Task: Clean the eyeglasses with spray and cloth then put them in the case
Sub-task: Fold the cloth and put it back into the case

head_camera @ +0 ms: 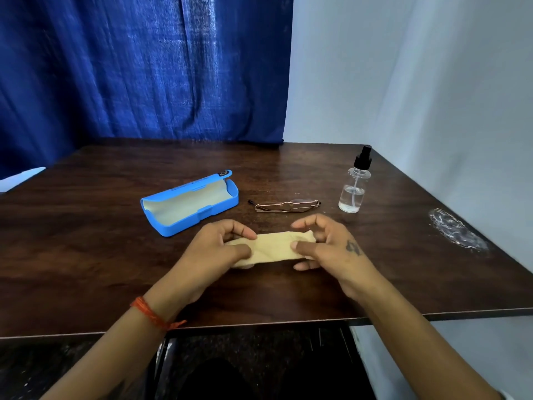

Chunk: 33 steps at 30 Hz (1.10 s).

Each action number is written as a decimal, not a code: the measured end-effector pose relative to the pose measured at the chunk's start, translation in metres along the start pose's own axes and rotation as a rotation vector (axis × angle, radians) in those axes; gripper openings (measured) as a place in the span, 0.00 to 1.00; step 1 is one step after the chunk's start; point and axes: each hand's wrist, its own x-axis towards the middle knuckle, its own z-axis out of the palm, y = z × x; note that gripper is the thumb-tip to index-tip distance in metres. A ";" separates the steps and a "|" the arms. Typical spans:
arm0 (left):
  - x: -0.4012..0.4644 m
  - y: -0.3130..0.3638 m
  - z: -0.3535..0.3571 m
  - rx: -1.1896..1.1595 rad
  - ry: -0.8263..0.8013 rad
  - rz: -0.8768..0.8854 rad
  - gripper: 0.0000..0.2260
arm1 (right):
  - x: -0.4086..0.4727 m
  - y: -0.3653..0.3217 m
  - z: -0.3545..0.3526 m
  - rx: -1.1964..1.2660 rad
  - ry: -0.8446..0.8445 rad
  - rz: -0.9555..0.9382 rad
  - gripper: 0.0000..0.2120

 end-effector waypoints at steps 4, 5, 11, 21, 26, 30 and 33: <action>-0.002 -0.003 -0.014 -0.093 -0.020 0.010 0.13 | 0.003 -0.004 -0.016 0.143 -0.044 0.122 0.11; -0.002 -0.003 -0.017 -0.093 -0.019 0.013 0.13 | 0.004 -0.004 -0.018 0.176 -0.052 0.151 0.09; -0.007 -0.009 -0.036 -0.061 0.057 0.028 0.05 | 0.012 -0.009 -0.013 0.150 -0.096 0.134 0.07; 0.004 -0.017 -0.081 0.073 0.590 0.200 0.05 | 0.073 -0.044 0.044 -0.055 -0.015 -0.081 0.07; 0.018 -0.024 -0.086 0.189 0.759 0.211 0.05 | 0.110 -0.041 0.071 -0.239 0.152 -0.175 0.10; 0.024 -0.032 -0.085 0.274 0.825 0.193 0.06 | 0.126 -0.034 0.086 -0.274 0.198 -0.156 0.09; 0.029 -0.037 -0.085 0.354 0.867 0.212 0.07 | 0.132 -0.029 0.094 -0.296 0.226 -0.211 0.07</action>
